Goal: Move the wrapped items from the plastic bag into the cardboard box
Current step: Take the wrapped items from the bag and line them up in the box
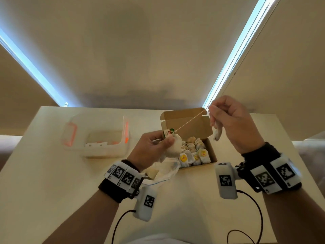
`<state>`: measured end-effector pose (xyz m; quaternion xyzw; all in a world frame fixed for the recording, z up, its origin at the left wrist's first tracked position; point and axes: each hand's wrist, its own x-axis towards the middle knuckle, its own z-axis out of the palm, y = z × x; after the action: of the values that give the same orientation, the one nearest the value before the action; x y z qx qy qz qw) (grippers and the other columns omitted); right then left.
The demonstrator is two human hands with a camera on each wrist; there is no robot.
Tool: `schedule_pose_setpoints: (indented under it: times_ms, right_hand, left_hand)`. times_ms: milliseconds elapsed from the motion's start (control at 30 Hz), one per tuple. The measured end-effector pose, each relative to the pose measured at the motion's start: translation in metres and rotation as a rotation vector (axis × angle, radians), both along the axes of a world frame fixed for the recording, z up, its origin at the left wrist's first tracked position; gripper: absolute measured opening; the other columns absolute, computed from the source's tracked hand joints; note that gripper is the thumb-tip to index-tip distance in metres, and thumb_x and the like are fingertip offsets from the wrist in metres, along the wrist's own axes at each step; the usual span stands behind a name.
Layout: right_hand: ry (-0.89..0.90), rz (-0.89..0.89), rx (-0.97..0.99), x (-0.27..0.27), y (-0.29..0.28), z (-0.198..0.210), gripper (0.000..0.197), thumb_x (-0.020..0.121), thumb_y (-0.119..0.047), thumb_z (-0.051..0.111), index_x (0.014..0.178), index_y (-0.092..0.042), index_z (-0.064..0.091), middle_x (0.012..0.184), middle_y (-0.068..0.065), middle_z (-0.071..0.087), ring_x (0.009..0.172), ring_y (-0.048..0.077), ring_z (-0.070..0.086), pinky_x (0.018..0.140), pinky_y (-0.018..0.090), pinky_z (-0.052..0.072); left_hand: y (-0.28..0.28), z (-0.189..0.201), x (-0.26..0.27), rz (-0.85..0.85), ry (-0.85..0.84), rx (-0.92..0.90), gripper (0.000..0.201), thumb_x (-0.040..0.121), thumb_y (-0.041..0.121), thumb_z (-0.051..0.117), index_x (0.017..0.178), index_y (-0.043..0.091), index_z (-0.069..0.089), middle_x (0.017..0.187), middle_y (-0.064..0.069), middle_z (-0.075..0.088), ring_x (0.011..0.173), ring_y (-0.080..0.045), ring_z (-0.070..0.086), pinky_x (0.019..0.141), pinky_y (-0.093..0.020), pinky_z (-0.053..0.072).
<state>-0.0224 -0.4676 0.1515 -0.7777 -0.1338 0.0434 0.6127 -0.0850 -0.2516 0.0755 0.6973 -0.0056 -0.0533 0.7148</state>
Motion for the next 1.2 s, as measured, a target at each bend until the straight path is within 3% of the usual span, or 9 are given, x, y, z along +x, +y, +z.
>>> schedule_pose_setpoints:
  times_ms: [133, 233, 333, 433, 600, 733, 967, 1067, 1200]
  right_hand:
    - [0.039, 0.017, -0.013, -0.003, -0.002, -0.012, 0.013, 0.098, -0.003, 0.054, 0.090, -0.011, 0.061, 0.060, -0.001, 0.057, 0.055, 0.021, 0.051, 0.053, 0.035, 0.047]
    - [0.014, 0.088, -0.111, -0.009, 0.005, -0.021, 0.009, 0.089, -0.021, 0.065, 0.096, -0.017, 0.062, 0.064, 0.006, 0.062, 0.061, 0.030, 0.059, 0.065, 0.046, 0.053]
    - [0.000, 0.143, -0.194, -0.016, 0.016, -0.031, 0.023, 0.079, -0.032, 0.067, 0.099, -0.022, 0.062, 0.071, 0.017, 0.065, 0.070, 0.042, 0.061, 0.071, 0.055, 0.054]
    - [-0.003, 0.181, -0.189, -0.022, 0.024, -0.035, 0.022, 0.078, -0.029, 0.068, 0.098, -0.022, 0.063, 0.069, 0.008, 0.065, 0.067, 0.036, 0.062, 0.070, 0.052, 0.056]
    - [0.080, 0.301, -0.060, -0.032, 0.031, -0.036, 0.028, 0.080, -0.030, 0.072, 0.101, -0.011, 0.067, 0.088, 0.007, 0.070, 0.082, 0.023, 0.067, 0.076, 0.037, 0.058]
    - [0.045, 0.242, 0.021, -0.034, 0.033, -0.033, 0.008, 0.086, -0.007, 0.072, 0.093, -0.012, 0.069, 0.084, 0.003, 0.070, 0.077, 0.016, 0.067, 0.072, 0.026, 0.054]
    - [0.065, 0.244, 0.022, -0.041, 0.035, -0.034, 0.043, 0.073, -0.015, 0.064, 0.115, -0.022, 0.056, 0.117, -0.002, 0.061, 0.094, 0.017, 0.068, 0.080, 0.034, 0.058]
    - [-0.068, 0.079, -0.035, -0.049, 0.046, -0.037, 0.035, 0.079, -0.042, 0.071, 0.106, -0.024, 0.058, 0.109, -0.002, 0.064, 0.094, 0.011, 0.067, 0.077, 0.027, 0.059]
    - [-0.010, 0.093, 0.025, -0.051, 0.053, -0.040, 0.028, 0.083, -0.034, 0.073, 0.099, -0.012, 0.068, 0.091, 0.001, 0.071, 0.084, 0.015, 0.070, 0.078, 0.035, 0.060]
  left_hand:
    - [0.006, 0.017, -0.002, 0.007, -0.005, -0.099, 0.012, 0.097, 0.005, 0.054, 0.093, 0.001, 0.064, 0.054, 0.008, 0.064, 0.043, 0.001, 0.054, 0.042, -0.008, 0.040]
    - [0.010, 0.020, 0.001, 0.045, -0.031, -0.143, 0.010, 0.087, 0.024, 0.071, 0.078, 0.021, 0.072, 0.067, 0.005, 0.067, 0.058, -0.008, 0.061, 0.050, -0.017, 0.048]
    - [0.012, 0.019, 0.004, 0.065, -0.036, -0.125, 0.030, 0.071, 0.048, 0.080, 0.066, 0.021, 0.067, 0.065, -0.003, 0.061, 0.058, -0.017, 0.056, 0.048, -0.026, 0.047]
    - [0.010, 0.024, 0.002, 0.050, -0.043, -0.151, 0.053, 0.061, 0.060, 0.083, 0.071, 0.012, 0.065, 0.069, -0.011, 0.059, 0.057, -0.019, 0.056, 0.048, -0.028, 0.047]
    - [0.008, 0.030, -0.002, 0.011, -0.042, -0.138, 0.039, 0.068, 0.044, 0.085, 0.077, 0.010, 0.067, 0.072, -0.013, 0.063, 0.053, -0.018, 0.059, 0.044, -0.025, 0.047]
    - [0.010, 0.045, -0.008, -0.007, -0.001, -0.037, 0.018, 0.091, 0.014, 0.068, 0.082, -0.002, 0.065, 0.058, -0.005, 0.059, 0.040, -0.008, 0.050, 0.037, -0.015, 0.038]
    - [0.016, 0.056, -0.010, -0.010, 0.033, 0.057, 0.032, 0.093, 0.031, 0.055, 0.064, 0.019, 0.057, 0.050, -0.023, 0.050, 0.029, -0.012, 0.030, 0.034, -0.014, 0.022]
    - [0.011, 0.060, -0.010, 0.016, 0.014, 0.062, 0.028, 0.097, 0.017, 0.056, 0.073, 0.002, 0.056, 0.050, -0.014, 0.050, 0.029, -0.006, 0.037, 0.033, -0.014, 0.028]
    - [0.009, 0.063, -0.012, 0.005, -0.019, 0.044, 0.024, 0.089, 0.017, 0.061, 0.079, -0.005, 0.060, 0.054, -0.001, 0.057, 0.040, -0.005, 0.049, 0.042, -0.013, 0.039]
